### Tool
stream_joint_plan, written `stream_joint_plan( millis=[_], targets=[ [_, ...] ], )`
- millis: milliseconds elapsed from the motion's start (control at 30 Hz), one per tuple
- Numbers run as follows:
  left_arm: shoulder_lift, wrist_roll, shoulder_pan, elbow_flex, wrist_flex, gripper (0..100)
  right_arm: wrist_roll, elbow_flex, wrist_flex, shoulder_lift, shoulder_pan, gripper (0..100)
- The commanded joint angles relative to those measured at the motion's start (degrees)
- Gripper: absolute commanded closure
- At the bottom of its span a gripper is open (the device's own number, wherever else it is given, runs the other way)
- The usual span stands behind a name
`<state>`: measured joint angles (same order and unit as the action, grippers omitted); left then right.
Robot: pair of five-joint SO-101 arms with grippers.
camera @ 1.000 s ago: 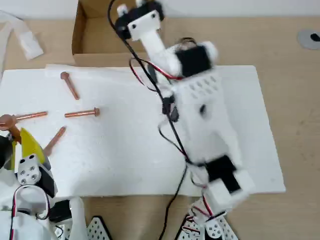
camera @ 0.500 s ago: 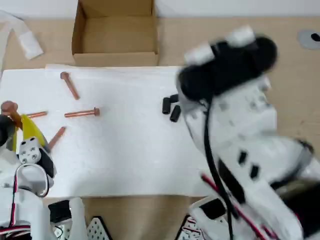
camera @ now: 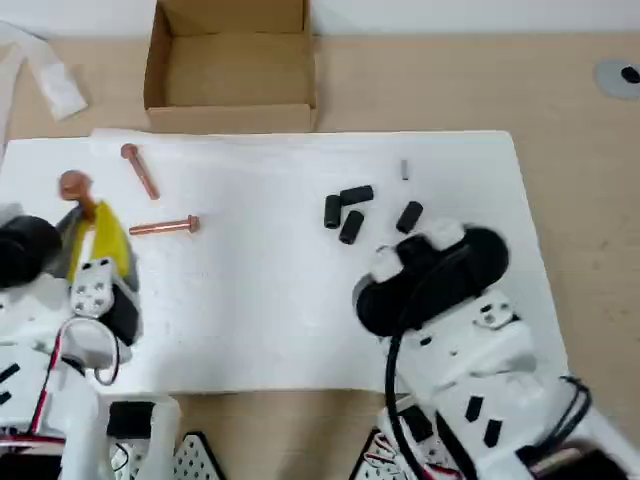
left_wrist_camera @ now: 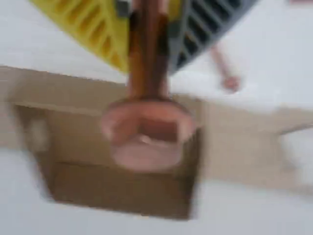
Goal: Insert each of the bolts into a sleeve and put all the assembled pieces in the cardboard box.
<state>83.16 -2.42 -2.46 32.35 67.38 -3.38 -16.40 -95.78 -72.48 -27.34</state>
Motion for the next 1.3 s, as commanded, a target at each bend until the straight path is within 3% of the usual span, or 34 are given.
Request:
stream_joint_plan(
  millis=[0, 433, 700, 833, 1000, 1267],
  targets=[
    [-0.4, 0.44, 5.63, 0.79, -5.54, 99, -0.44, -11.82, 8.7, -8.66, 0.92, 98.8],
    [0.13, 0.35, 17.41, 4.31, -10.73, 99, 0.35, -53.23, 36.04, -37.93, -0.13, 98.8],
    [-0.04, 0.44, 24.35, 6.42, -16.26, 99, 12.48, -61.67, 47.12, -38.11, -11.38, 98.8],
    [0.31, 1.85, 24.35, 13.71, -22.77, 99, 12.92, -64.48, 51.08, -38.11, -15.6, 98.8],
    [7.08, 12.04, 22.59, 24.44, -33.41, 99, 12.84, -67.03, 55.47, -37.93, -17.98, 98.8],
    [17.36, 13.8, 23.47, 32.44, -34.55, 99, 12.92, -68.35, 56.7, -37.85, -18.07, 98.8]
  ],
)
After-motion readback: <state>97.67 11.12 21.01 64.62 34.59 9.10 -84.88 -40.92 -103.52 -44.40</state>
